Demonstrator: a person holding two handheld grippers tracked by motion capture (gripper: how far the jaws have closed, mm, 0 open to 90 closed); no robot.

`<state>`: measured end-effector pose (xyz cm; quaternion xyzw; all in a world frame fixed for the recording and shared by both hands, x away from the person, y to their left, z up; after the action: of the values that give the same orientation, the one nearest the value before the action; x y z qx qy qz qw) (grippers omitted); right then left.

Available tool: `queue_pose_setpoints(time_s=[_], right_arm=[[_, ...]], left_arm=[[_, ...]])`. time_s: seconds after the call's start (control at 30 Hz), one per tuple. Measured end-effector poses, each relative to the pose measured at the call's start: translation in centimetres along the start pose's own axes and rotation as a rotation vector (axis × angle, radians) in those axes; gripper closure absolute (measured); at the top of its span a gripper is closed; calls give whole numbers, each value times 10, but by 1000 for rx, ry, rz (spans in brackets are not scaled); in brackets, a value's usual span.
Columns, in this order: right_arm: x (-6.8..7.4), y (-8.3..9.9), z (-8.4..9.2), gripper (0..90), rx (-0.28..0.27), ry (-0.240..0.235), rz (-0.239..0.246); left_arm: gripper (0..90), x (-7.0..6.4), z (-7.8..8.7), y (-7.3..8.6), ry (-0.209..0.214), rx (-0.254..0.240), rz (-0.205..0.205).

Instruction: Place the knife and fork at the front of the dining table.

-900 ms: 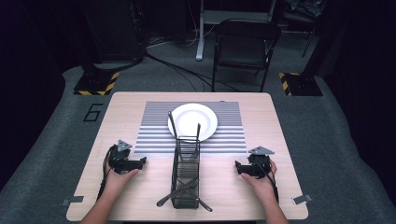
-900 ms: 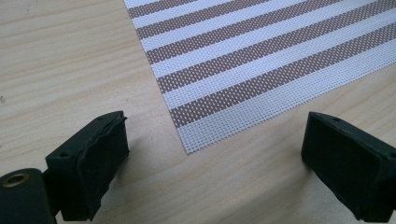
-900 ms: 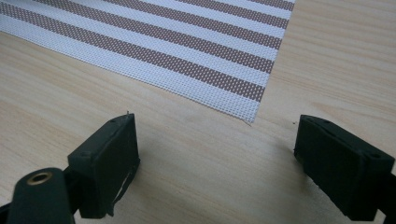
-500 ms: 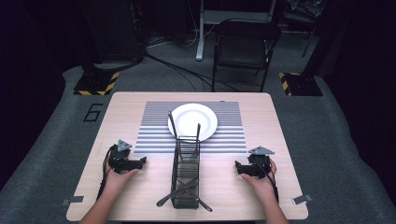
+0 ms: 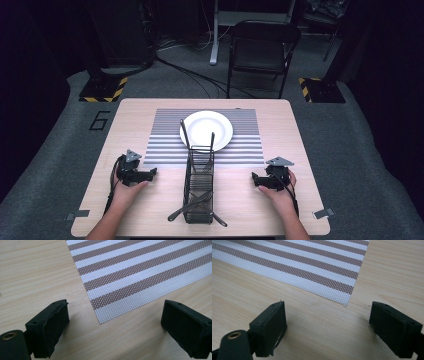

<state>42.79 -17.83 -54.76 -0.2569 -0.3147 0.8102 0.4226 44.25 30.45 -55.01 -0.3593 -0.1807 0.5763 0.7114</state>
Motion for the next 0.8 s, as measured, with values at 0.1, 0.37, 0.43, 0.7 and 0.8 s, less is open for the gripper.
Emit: queue_pose_setpoints(time_s=[0.1,0.37,0.43,0.7,0.8], right_arm=[[1,-1,2,150,5,-12,-20],[6,-8,14,206,-19,-22,-17],[11,-14,20,246,-30,-35,21],[28,-31,35,331,-74,-81,91],[32,-36,37,322,-83,-90,93]], left_arm=[[77,0,0,0,-1,-2,1],[78,0,0,0,0,-1,-2],[78,0,0,0,1,-1,-3],[78,0,0,0,2,-1,-3],[78,0,0,0,0,-1,-1]])
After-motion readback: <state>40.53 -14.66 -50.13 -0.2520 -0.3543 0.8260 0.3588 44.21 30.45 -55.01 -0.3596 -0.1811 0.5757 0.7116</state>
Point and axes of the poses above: each handheld gripper's, and its own axes: z roughly backward along the jaws, y roughly out of its underside, x roughly to its left, the point moved 3 cm from there along -z, roughly forward along the jaws, and after that the axes turned 12 degrees about z, right-handed, at the moved point
